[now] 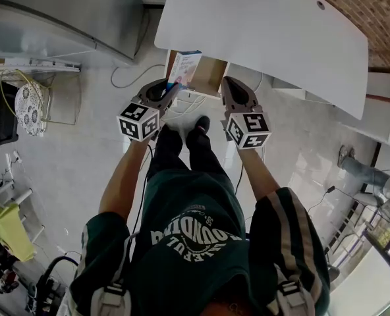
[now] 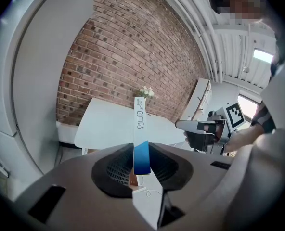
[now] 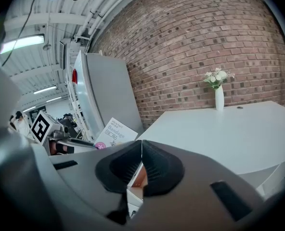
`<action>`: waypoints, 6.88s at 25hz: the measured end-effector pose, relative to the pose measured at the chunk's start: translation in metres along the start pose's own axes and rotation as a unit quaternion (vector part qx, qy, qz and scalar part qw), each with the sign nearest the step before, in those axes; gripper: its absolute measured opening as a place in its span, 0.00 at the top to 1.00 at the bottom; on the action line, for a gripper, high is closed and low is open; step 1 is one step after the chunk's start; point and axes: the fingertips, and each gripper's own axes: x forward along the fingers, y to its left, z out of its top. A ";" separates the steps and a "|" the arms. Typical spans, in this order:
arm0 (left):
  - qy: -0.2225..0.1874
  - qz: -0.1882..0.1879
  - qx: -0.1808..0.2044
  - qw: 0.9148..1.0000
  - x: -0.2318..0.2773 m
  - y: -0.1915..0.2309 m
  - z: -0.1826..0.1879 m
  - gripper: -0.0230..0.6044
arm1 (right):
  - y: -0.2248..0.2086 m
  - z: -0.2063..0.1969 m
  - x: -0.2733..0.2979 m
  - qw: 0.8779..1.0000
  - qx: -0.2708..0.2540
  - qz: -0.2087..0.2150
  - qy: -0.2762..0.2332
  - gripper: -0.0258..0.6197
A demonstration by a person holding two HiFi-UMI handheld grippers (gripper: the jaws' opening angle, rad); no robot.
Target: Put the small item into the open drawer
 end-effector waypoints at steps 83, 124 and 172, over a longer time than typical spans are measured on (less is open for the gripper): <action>0.097 0.054 -0.122 0.986 0.210 0.122 -0.173 0.80 | -0.053 -0.181 0.076 0.995 0.056 -0.025 0.084 0.92; 0.122 0.023 -0.118 0.985 0.271 0.147 -0.192 0.80 | -0.056 -0.202 0.081 0.991 0.076 -0.029 0.106 0.92; 0.189 0.071 0.033 0.979 0.198 0.119 -0.182 0.91 | -0.033 -0.166 0.075 0.993 0.059 -0.018 0.096 0.92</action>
